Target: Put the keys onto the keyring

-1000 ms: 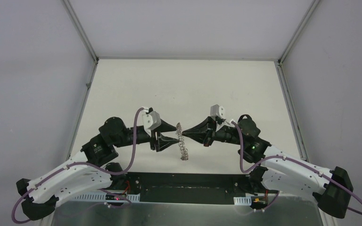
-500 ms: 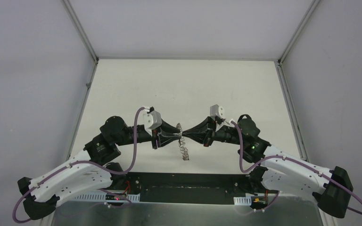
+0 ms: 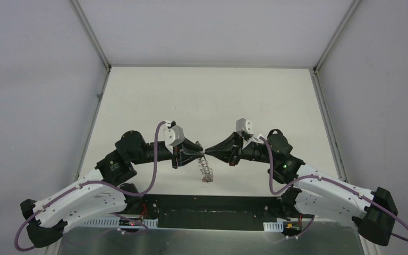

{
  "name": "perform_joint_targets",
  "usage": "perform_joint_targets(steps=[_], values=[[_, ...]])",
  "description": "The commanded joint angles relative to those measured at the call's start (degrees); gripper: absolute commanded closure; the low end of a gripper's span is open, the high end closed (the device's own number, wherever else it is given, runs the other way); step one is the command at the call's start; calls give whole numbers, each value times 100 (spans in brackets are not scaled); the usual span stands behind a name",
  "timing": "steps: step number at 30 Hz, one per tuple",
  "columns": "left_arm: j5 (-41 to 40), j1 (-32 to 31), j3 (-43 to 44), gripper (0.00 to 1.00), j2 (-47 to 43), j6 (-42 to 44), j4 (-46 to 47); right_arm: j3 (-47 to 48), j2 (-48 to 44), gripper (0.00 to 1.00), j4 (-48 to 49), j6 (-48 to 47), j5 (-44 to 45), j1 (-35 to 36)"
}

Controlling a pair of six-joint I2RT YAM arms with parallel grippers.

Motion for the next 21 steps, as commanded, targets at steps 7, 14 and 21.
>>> perform_joint_targets(steps=[7,14,21], values=[[-12,28,54,85,-81,125,-300,213,-30,100,523,88,-44,29],[-100,35,139,100,-66,130,-291,205,1,100,488,148,-64,28],[-170,33,369,100,-65,257,-682,157,-216,77,154,72,185,28]])
